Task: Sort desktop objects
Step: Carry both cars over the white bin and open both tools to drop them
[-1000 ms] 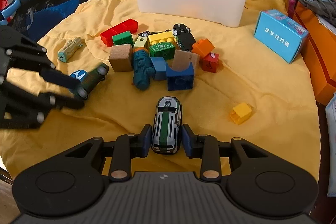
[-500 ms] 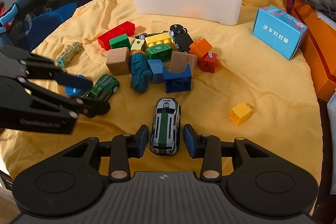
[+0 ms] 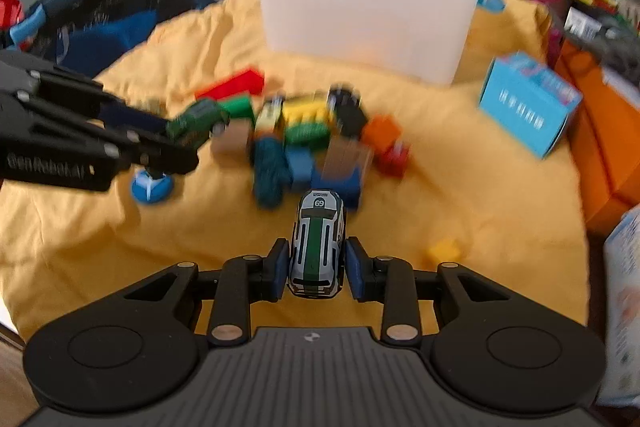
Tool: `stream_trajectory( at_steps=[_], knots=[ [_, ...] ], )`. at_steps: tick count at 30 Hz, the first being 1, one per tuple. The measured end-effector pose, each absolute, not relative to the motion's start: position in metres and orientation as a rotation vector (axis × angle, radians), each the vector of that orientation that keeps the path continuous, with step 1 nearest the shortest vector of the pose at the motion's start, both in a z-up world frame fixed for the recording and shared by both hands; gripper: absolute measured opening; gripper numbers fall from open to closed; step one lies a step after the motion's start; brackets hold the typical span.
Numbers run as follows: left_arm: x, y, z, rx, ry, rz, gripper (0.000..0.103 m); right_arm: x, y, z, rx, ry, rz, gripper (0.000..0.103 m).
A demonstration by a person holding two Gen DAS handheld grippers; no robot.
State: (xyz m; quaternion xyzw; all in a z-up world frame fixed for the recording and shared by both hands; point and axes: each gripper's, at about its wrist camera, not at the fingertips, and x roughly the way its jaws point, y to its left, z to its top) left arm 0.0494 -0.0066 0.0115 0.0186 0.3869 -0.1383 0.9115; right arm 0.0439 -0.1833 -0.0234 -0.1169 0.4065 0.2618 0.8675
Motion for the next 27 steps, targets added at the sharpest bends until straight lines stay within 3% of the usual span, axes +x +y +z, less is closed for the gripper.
stream_trajectory(
  at_steps=[13, 27],
  knots=[
    [0.145, 0.001, 0.081, 0.200, 0.537, -0.187, 0.033, 0.134, -0.171, 0.066, -0.188, 0.590, 0.492, 0.034],
    [0.250, 0.011, 0.063, 0.295, 0.553, -0.068, 0.034, 0.256, -0.130, 0.077, -0.206, 0.582, 0.382, 0.036]
  ],
)
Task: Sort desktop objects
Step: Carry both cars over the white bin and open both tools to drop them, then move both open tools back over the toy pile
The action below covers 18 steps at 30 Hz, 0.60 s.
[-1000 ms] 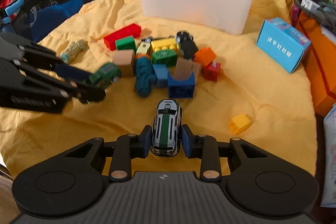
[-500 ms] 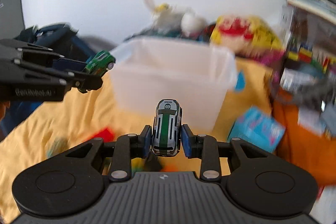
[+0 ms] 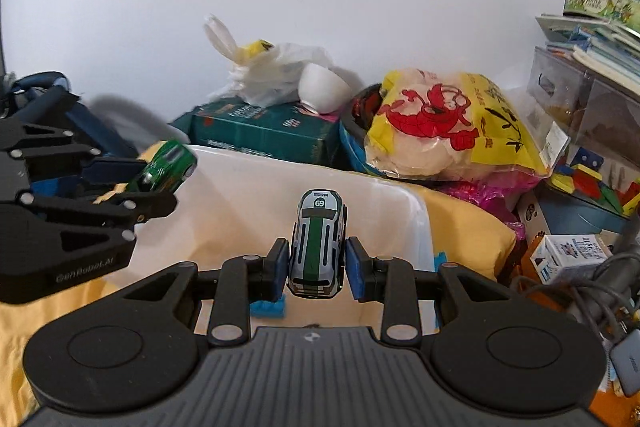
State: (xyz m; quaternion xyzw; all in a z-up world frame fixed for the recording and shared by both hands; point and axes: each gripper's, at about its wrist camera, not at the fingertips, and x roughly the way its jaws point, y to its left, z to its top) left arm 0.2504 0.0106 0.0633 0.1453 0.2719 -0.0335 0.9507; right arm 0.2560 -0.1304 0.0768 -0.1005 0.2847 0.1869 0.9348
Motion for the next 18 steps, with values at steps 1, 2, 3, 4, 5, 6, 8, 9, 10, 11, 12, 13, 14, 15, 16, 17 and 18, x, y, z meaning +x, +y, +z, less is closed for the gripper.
stream_trajectory(
  at_steps=[1, 2, 3, 4, 5, 6, 8, 9, 10, 11, 12, 13, 14, 15, 16, 17, 18],
  knots=[
    [0.251, 0.011, 0.062, 0.294, 0.556, -0.062, 0.036, 0.261, -0.128, 0.072, -0.211, 0.594, 0.372, 0.036],
    [0.249, 0.011, 0.062, 0.289, 0.558, -0.053, 0.038, 0.265, -0.126, 0.068, -0.216, 0.609, 0.367, 0.036],
    [0.247, 0.012, 0.062, 0.279, 0.554, -0.053, 0.040, 0.267, -0.125, 0.065, -0.212, 0.623, 0.367, 0.037],
    [0.242, 0.013, 0.064, 0.265, 0.544, -0.057, 0.047, 0.268, -0.125, 0.063, -0.206, 0.629, 0.367, 0.037],
    [0.236, 0.013, 0.066, 0.258, 0.530, -0.059, 0.052, 0.265, -0.126, 0.063, -0.199, 0.622, 0.367, 0.037],
    [0.229, 0.013, 0.068, 0.261, 0.517, -0.060, 0.052, 0.260, -0.129, 0.065, -0.191, 0.603, 0.369, 0.041],
    [0.213, 0.010, 0.072, 0.276, 0.493, -0.065, 0.056, 0.250, -0.134, 0.070, -0.184, 0.569, 0.369, 0.046],
    [0.204, 0.009, 0.074, 0.280, 0.488, -0.068, 0.060, 0.244, -0.138, 0.073, -0.182, 0.555, 0.368, 0.047],
    [0.192, 0.007, 0.074, 0.280, 0.488, -0.072, 0.067, 0.239, -0.141, 0.075, -0.179, 0.547, 0.369, 0.050],
    [0.184, 0.006, 0.074, 0.275, 0.496, -0.077, 0.070, 0.232, -0.144, 0.076, -0.176, 0.544, 0.372, 0.051],
    [0.174, 0.005, 0.072, 0.263, 0.510, -0.083, 0.070, 0.224, -0.149, 0.077, -0.172, 0.542, 0.376, 0.053],
    [0.166, 0.004, 0.069, 0.252, 0.527, -0.093, 0.070, 0.216, -0.152, 0.076, -0.168, 0.541, 0.380, 0.054],
    [0.157, 0.003, 0.064, 0.240, 0.551, -0.105, 0.071, 0.207, -0.157, 0.074, -0.165, 0.545, 0.384, 0.055],
    [0.149, 0.001, 0.058, 0.228, 0.581, -0.107, 0.072, 0.199, -0.160, 0.071, -0.162, 0.549, 0.388, 0.055],
    [0.141, -0.001, 0.050, 0.216, 0.615, -0.103, 0.072, 0.190, -0.164, 0.067, -0.152, 0.554, 0.385, 0.056],
    [0.132, -0.004, 0.040, 0.201, 0.646, -0.100, 0.072, 0.182, -0.166, 0.061, -0.143, 0.567, 0.378, 0.056],
    [0.124, -0.005, 0.031, 0.185, 0.672, -0.103, 0.072, 0.173, -0.167, 0.053, -0.130, 0.591, 0.380, 0.056]
  ],
)
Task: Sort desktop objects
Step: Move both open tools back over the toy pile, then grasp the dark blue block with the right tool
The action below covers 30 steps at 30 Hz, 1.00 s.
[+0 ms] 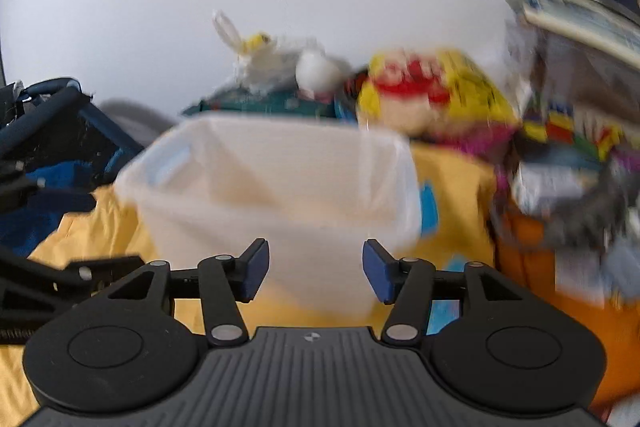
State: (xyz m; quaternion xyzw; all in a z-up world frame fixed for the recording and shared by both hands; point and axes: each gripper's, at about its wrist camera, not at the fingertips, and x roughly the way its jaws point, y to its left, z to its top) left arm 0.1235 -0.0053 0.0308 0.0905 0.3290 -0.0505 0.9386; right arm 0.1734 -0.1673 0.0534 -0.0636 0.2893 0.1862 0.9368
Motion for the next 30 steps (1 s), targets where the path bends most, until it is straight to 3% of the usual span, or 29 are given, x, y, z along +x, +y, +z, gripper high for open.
stream_trajectory(
  at_steps=[11, 26, 29, 30],
  knots=[
    [0.052, -0.021, -0.044, 0.116, 0.893, -0.094, 0.072, 0.090, -0.167, -0.019, -0.174, 0.799, 0.414, 0.057],
    [0.043, -0.012, -0.055, 0.089, 0.930, -0.097, 0.072, 0.070, -0.164, -0.039, -0.202, 0.855, 0.429, 0.058],
    [0.043, -0.009, -0.056, 0.068, 0.930, -0.112, 0.072, 0.069, -0.162, -0.041, -0.219, 0.850, 0.420, 0.054],
    [0.043, -0.009, -0.056, 0.067, 0.929, -0.116, 0.072, 0.068, -0.161, -0.042, -0.227, 0.848, 0.414, 0.047]
  ],
)
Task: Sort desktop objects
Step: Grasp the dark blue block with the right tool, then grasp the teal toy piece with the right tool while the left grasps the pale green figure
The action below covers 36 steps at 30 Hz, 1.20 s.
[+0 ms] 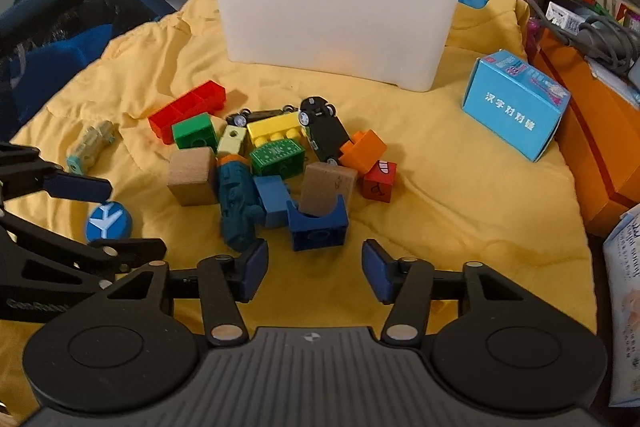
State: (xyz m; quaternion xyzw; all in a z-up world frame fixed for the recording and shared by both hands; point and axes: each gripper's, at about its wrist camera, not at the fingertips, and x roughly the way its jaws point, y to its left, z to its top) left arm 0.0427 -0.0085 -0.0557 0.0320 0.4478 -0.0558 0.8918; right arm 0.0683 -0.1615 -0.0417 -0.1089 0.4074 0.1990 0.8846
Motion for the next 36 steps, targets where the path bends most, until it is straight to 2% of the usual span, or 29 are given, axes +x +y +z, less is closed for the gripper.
stream_trajectory(
  at_steps=[1, 2, 6, 9, 11, 13, 21, 24, 28, 36],
  knots=[
    [0.042, -0.008, -0.055, 0.066, 0.928, -0.120, 0.072, 0.068, -0.161, -0.042, -0.232, 0.845, 0.412, 0.039],
    [0.041, -0.008, -0.055, 0.066, 0.925, -0.127, 0.072, 0.068, -0.161, -0.042, -0.232, 0.844, 0.414, 0.038],
    [0.038, -0.006, -0.053, 0.063, 0.917, -0.150, 0.072, 0.070, -0.159, -0.039, -0.243, 0.816, 0.406, 0.040],
    [0.035, -0.007, -0.052, 0.068, 0.913, -0.167, 0.072, 0.072, -0.155, -0.037, -0.253, 0.793, 0.414, 0.047],
    [0.033, -0.007, -0.051, 0.072, 0.912, -0.171, 0.072, 0.075, -0.153, -0.037, -0.262, 0.781, 0.420, 0.045],
    [0.031, -0.006, -0.051, 0.073, 0.910, -0.168, 0.072, 0.076, -0.153, -0.035, -0.277, 0.779, 0.435, 0.036],
    [0.026, 0.004, -0.053, 0.054, 0.920, -0.145, 0.072, 0.056, -0.175, -0.045, -0.332, 0.864, 0.428, 0.036],
    [0.026, 0.007, -0.055, 0.046, 0.928, -0.137, 0.072, 0.047, -0.180, -0.039, -0.326, 0.831, 0.439, 0.036],
    [0.025, 0.007, -0.059, 0.041, 0.945, -0.151, 0.071, 0.048, -0.166, -0.018, -0.311, 0.743, 0.520, 0.036],
    [0.019, 0.010, -0.056, 0.036, 0.933, -0.160, 0.071, 0.070, -0.117, -0.034, -0.315, 0.784, 0.609, 0.032]
  ],
)
